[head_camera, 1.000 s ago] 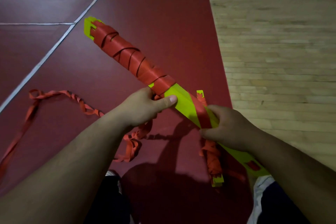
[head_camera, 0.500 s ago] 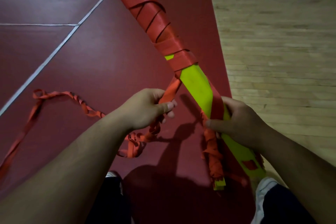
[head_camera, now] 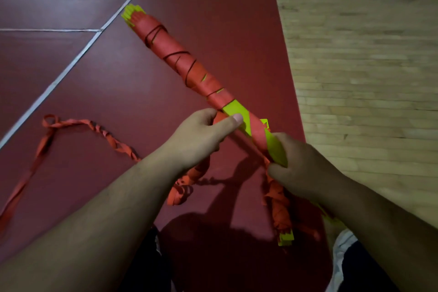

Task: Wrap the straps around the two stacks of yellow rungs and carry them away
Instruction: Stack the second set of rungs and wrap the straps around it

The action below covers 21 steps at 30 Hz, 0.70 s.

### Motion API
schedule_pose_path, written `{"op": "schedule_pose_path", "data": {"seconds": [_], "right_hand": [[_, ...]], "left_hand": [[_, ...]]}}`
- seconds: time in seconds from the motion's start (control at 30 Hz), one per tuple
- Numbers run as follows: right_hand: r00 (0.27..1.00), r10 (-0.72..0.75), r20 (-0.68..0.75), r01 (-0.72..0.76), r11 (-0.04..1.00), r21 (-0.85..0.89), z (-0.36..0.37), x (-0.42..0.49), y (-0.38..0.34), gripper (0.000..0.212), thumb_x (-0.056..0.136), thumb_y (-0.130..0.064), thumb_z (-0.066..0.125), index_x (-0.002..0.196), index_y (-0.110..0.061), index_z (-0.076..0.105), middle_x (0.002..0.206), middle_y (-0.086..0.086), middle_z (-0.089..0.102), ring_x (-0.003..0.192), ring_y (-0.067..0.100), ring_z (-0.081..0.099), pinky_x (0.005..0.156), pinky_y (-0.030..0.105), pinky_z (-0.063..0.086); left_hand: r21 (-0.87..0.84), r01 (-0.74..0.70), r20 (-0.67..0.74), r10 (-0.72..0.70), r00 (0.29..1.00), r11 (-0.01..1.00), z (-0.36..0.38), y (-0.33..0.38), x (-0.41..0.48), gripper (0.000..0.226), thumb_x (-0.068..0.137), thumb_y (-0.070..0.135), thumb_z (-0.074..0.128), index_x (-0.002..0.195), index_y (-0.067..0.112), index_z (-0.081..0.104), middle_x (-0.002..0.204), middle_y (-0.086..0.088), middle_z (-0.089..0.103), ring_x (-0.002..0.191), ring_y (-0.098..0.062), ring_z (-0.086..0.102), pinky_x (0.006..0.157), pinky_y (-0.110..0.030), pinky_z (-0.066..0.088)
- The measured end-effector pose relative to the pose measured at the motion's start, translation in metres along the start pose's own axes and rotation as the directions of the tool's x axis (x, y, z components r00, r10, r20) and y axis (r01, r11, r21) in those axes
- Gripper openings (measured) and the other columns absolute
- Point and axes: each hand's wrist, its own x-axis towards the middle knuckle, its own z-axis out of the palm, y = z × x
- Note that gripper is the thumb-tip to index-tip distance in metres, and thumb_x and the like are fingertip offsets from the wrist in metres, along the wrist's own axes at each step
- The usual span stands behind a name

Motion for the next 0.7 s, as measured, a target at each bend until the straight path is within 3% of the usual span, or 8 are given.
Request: {"op": "schedule_pose_path", "data": {"seconds": [0.13,0.27,0.37,0.43,0.57,0.67,0.7], "right_hand": [[0.997,-0.067,0.03,0.072,0.978,-0.196,0.011,-0.002,0.0,0.063,0.083,-0.025,0.063,0.14,-0.026,0.036,0.126,0.005,0.054,0.113,0.029,0.055,0.089,0.041,0.047],[0.993,-0.116,0.007,0.111,0.931,-0.348,0.014,-0.005,-0.007,0.074,0.084,-0.029,0.066,0.148,-0.02,0.031,0.13,0.004,0.048,0.116,0.03,0.051,0.086,0.038,0.044],[0.984,-0.173,-0.05,0.138,0.903,-0.407,0.016,-0.006,-0.009,0.077,0.082,-0.031,0.07,0.147,-0.019,0.032,0.124,0.005,0.047,0.11,0.03,0.052,0.08,0.042,0.047],[0.974,-0.213,-0.083,0.162,0.899,-0.406,0.016,-0.006,-0.007,0.076,0.076,-0.029,0.076,0.143,-0.017,0.041,0.118,0.007,0.051,0.105,0.033,0.054,0.075,0.042,0.048],[0.978,-0.186,-0.093,0.166,0.968,-0.186,0.004,-0.001,-0.006,0.072,0.075,-0.036,0.08,0.137,-0.027,0.045,0.12,0.002,0.055,0.105,0.024,0.057,0.081,0.033,0.045],[0.995,-0.004,0.096,-0.004,0.996,0.084,-0.012,0.002,-0.004,0.062,0.069,-0.046,0.085,0.121,-0.044,0.051,0.106,-0.014,0.062,0.092,0.002,0.062,0.077,0.024,0.049],[0.981,0.031,0.19,-0.062,0.985,0.161,-0.015,0.001,-0.003,0.054,0.067,-0.049,0.086,0.112,-0.043,0.056,0.099,-0.013,0.067,0.086,-0.001,0.064,0.076,0.027,0.053]], "left_hand": [[0.001,0.092,-0.067,-0.092,0.994,0.996,0.001,-0.009,0.002,0.071,0.074,0.066,0.06,0.088,-0.004,0.061,0.061,0.002,0.049,0.05,-0.014,0.044,0.064,-0.037,0.045],[-0.08,0.199,-0.18,-0.211,0.961,0.977,0.008,-0.013,0.001,0.072,0.073,0.078,0.061,0.076,0.006,0.06,0.058,0.001,0.048,0.046,-0.017,0.043,0.061,-0.035,0.045],[-0.212,0.291,-0.259,-0.34,0.904,0.933,0.011,-0.012,0.003,0.06,0.079,0.074,0.062,0.063,0.016,0.056,0.05,0.003,0.046,0.042,-0.018,0.042,0.06,-0.032,0.045],[-0.275,0.312,-0.28,-0.387,0.879,0.909,0.011,-0.013,0.005,0.056,0.081,0.069,0.064,0.065,0.016,0.055,0.054,0.0,0.047,0.044,-0.019,0.043,0.06,-0.032,0.045],[-0.278,0.203,-0.258,-0.277,0.926,0.939,0.006,-0.01,0.007,0.042,0.089,0.054,0.063,0.069,0.02,0.048,0.058,-0.001,0.04,0.044,-0.015,0.036,0.054,-0.028,0.04],[-0.257,0.077,-0.216,-0.135,0.967,0.963,0.001,-0.004,0.005,0.041,0.097,0.044,0.057,0.064,0.022,0.044,0.053,0.003,0.036,0.047,-0.013,0.034,0.059,-0.03,0.04],[-0.251,0.04,-0.195,-0.091,0.977,0.967,0.0,-0.001,0.003,0.042,0.099,0.041,0.054,0.063,0.022,0.043,0.052,0.006,0.036,0.046,-0.012,0.033,0.061,-0.031,0.04]]}}
